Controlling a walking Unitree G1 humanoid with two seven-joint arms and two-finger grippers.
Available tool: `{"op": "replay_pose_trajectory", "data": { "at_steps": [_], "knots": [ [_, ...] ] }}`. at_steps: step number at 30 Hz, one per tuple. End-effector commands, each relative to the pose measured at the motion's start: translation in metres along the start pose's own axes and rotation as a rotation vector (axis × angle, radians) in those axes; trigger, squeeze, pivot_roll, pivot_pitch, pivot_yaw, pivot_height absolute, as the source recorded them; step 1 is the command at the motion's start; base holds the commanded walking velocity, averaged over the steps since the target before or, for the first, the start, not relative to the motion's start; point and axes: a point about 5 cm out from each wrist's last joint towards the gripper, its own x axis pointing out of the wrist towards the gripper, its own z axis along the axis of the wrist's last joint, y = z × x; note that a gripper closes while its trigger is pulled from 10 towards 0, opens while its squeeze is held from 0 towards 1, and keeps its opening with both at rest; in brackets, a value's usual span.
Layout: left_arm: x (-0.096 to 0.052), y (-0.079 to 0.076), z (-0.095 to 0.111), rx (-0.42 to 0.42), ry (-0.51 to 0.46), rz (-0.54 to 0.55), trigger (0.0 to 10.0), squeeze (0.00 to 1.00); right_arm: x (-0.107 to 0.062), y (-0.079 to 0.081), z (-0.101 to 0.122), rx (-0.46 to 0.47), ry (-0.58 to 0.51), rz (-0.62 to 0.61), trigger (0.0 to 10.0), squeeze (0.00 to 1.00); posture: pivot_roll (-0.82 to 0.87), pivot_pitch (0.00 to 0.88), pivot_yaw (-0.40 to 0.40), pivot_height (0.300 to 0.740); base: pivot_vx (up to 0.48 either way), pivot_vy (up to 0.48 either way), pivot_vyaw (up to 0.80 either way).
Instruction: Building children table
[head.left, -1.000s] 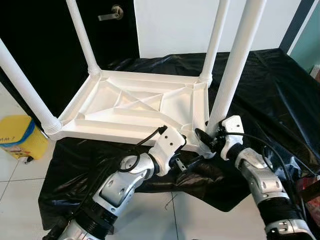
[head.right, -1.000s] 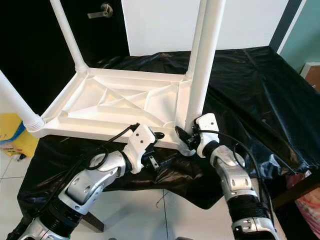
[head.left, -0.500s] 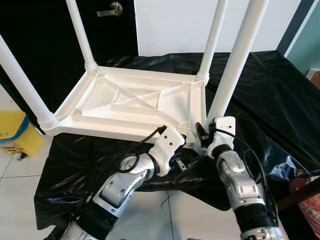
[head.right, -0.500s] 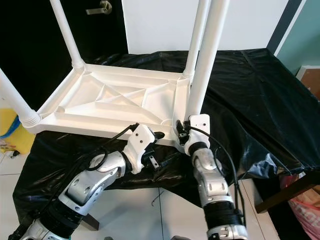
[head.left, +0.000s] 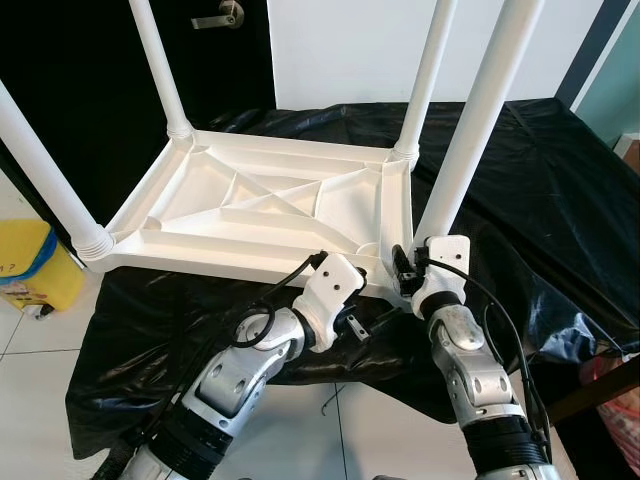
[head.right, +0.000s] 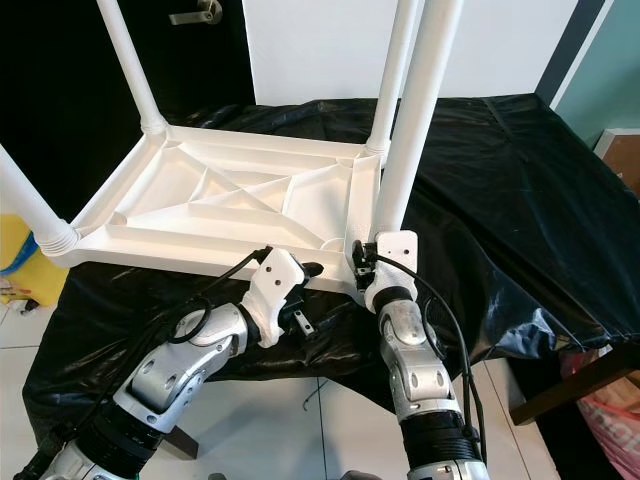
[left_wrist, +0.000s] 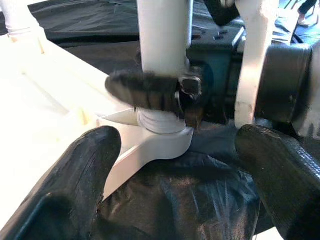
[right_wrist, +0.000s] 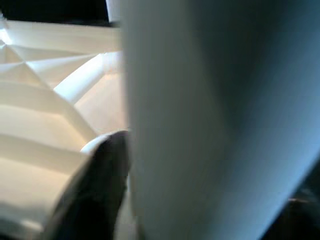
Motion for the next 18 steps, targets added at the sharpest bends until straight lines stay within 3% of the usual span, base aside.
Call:
{"op": "replay_pose_trajectory", "data": {
  "at_steps": [1,8,13,14,18],
  "knots": [
    [-0.002,-0.002,0.002,0.011,0.001,-0.054,10.0,0.00,-0.002,0.001,-0.001,-0.009,0.006,0.001,10.0,1.00,-0.09,0.056,-0.037,0.740,0.000,0.000,0.00],
    [-0.002,-0.004,0.002,0.009,0.001,-0.070,10.0,0.00,-0.006,0.000,0.005,0.005,-0.021,0.012,10.0,1.00,-0.10,0.051,-0.030,0.740,0.000,0.000,0.00],
    [0.000,-0.003,0.006,0.007,-0.010,-0.077,10.0,0.00,-0.007,-0.004,0.010,0.005,-0.040,0.098,10.0,1.00,-0.10,0.051,-0.023,0.740,0.000,0.000,0.00],
    [-0.001,-0.004,0.005,0.008,-0.010,-0.080,10.0,0.00,-0.007,-0.008,0.011,-0.002,-0.043,0.149,10.0,0.00,-0.10,0.047,-0.020,0.740,0.000,0.000,0.00],
    [-0.002,-0.004,0.003,0.010,-0.001,-0.088,10.0,0.00,-0.008,-0.019,0.014,-0.047,-0.051,0.266,10.0,0.00,-0.10,0.040,-0.015,0.740,0.000,0.000,0.00]
  ]
}}
